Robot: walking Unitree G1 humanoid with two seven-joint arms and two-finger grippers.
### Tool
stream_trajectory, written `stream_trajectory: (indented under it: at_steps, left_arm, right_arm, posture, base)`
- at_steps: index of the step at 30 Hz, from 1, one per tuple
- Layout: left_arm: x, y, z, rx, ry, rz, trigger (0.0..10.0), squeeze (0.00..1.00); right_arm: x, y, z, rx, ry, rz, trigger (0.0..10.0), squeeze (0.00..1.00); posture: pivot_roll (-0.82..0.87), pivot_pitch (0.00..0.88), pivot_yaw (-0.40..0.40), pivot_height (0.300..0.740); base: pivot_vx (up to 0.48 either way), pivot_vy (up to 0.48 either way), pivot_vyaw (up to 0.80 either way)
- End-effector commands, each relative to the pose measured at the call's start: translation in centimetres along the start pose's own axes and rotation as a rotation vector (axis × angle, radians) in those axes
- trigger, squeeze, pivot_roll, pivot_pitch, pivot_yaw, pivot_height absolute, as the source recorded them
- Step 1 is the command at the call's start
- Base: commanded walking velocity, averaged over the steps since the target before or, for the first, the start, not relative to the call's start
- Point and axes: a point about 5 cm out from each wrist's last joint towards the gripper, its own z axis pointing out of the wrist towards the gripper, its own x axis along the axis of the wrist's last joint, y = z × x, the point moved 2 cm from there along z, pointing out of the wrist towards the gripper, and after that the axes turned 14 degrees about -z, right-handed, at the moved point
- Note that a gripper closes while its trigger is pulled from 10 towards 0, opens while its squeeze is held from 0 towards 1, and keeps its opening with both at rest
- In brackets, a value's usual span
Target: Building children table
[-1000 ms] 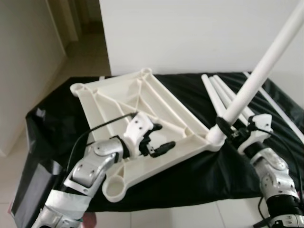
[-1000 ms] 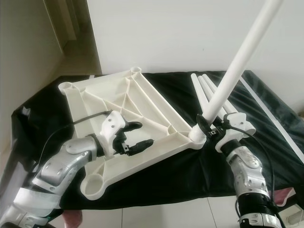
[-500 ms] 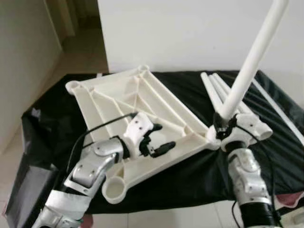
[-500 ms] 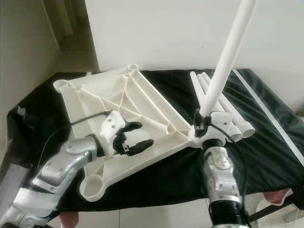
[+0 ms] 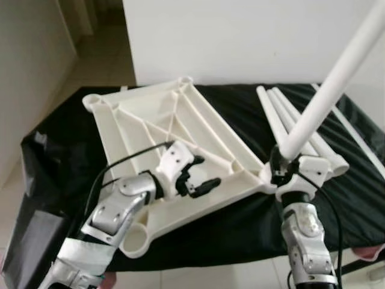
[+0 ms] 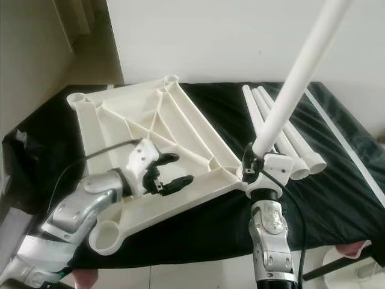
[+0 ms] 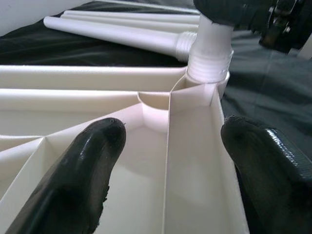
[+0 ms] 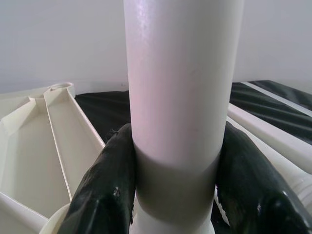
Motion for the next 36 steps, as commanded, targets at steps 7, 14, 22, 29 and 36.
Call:
stream_trajectory:
  at_steps: [7,14,22,29,36]
  left_arm:
    - [-1.1,-1.1,0.1,-0.001,-0.083,0.046,10.0,0.00]
    - [-0.7,-3.2,1.0,0.076,-0.116,0.089,10.0,0.00]
    - [-0.4,-4.5,4.2,0.236,-0.144,0.086,10.0,0.00]
    - [-0.1,-3.9,6.6,0.273,-0.145,0.077,10.0,0.00]
    - [-0.3,-1.9,8.6,0.171,-0.157,0.065,10.0,0.00]
  right_arm:
    - [2.5,1.1,1.1,-0.025,0.060,0.001,10.0,0.00]
    - [3.9,2.3,2.5,-0.070,0.099,0.003,10.0,0.00]
    - [4.3,3.5,3.5,-0.142,0.102,0.007,10.0,0.00]
    - [4.2,4.2,3.8,-0.175,0.087,0.009,10.0,0.00]
    - [4.2,4.7,4.1,-0.196,0.088,0.008,10.0,0.00]
  posture:
    - [0.04,0.000,-0.021,0.740]
    - [0.04,0.000,-0.021,0.740]
    - [0.04,0.000,-0.012,0.740]
    - [0.04,0.000,-0.003,0.740]
    - [0.03,0.000,0.002,0.740]
  base:
    - [0.000,0.000,0.00]
    - [0.000,0.000,0.00]
    - [0.000,0.000,0.00]
    - [0.000,0.000,0.00]
    - [0.000,0.000,0.00]
